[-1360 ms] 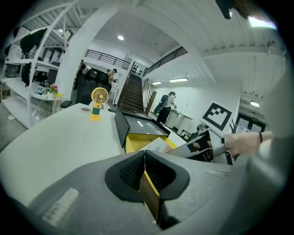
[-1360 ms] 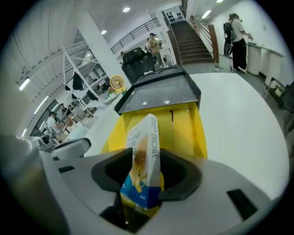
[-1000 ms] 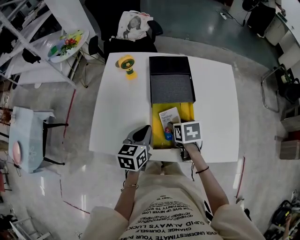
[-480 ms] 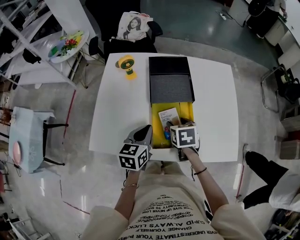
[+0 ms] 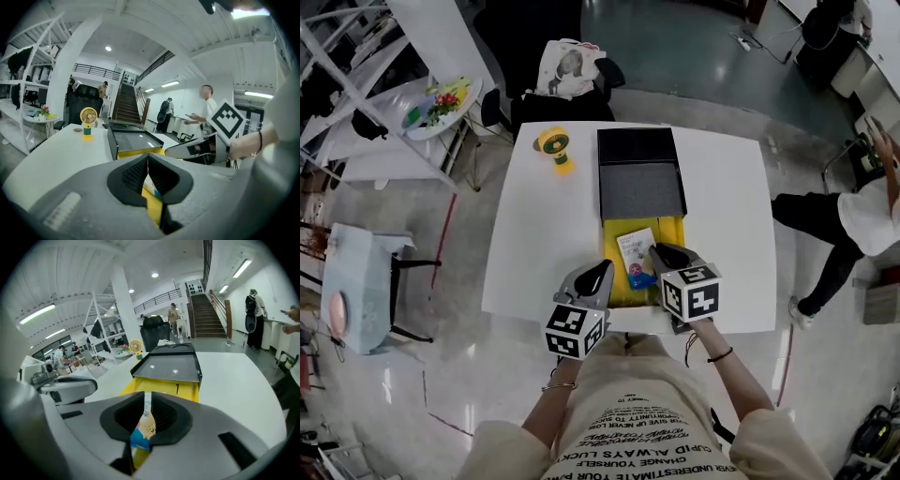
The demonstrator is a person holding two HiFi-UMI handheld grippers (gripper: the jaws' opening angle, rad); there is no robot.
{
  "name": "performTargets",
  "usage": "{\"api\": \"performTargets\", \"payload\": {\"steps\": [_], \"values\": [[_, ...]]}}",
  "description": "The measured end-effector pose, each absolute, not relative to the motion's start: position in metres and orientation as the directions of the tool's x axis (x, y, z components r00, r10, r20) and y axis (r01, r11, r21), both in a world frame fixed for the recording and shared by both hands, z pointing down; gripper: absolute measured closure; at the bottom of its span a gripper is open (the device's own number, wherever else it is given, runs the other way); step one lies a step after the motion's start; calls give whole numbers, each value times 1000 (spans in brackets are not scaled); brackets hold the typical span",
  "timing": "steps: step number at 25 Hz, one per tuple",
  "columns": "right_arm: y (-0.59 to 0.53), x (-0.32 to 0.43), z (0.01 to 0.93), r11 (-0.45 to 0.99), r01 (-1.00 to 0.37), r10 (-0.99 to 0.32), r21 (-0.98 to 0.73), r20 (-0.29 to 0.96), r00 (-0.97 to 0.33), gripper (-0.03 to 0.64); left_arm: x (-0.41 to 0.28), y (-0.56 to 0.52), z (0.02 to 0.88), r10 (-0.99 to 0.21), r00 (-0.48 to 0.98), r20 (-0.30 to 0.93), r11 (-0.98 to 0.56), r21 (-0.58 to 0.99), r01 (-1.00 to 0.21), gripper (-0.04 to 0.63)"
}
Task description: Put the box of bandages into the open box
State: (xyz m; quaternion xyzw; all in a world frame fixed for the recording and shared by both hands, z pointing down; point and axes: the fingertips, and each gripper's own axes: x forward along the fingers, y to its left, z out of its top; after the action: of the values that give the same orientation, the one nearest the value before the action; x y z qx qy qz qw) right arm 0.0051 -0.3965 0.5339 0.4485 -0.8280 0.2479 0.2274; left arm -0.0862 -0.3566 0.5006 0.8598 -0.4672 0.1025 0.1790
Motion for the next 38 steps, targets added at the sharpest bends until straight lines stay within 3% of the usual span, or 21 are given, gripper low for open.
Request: {"api": "performTargets", "payload": {"steps": [5,13,29,38], "values": [[-385,5,497,573,-781,-629,-250,476,-614,600,-88,-359,477,-789,547,281,-513,189,-837,572],[-377,23,453,615,-743,-674,-265,313,-669,612,-95,-358,446,-817,539,207,-522,135,-843,572],[-399,75,364,583,-776,-792,-241,46,-609,612,-119,-376,369,-881,470,55,-468,42,-883,572],[-406,79,359,580,-790,-803,-198,21,-595,614,-128,-380,360,-899,436,44,-436,7,-900,572]]}}
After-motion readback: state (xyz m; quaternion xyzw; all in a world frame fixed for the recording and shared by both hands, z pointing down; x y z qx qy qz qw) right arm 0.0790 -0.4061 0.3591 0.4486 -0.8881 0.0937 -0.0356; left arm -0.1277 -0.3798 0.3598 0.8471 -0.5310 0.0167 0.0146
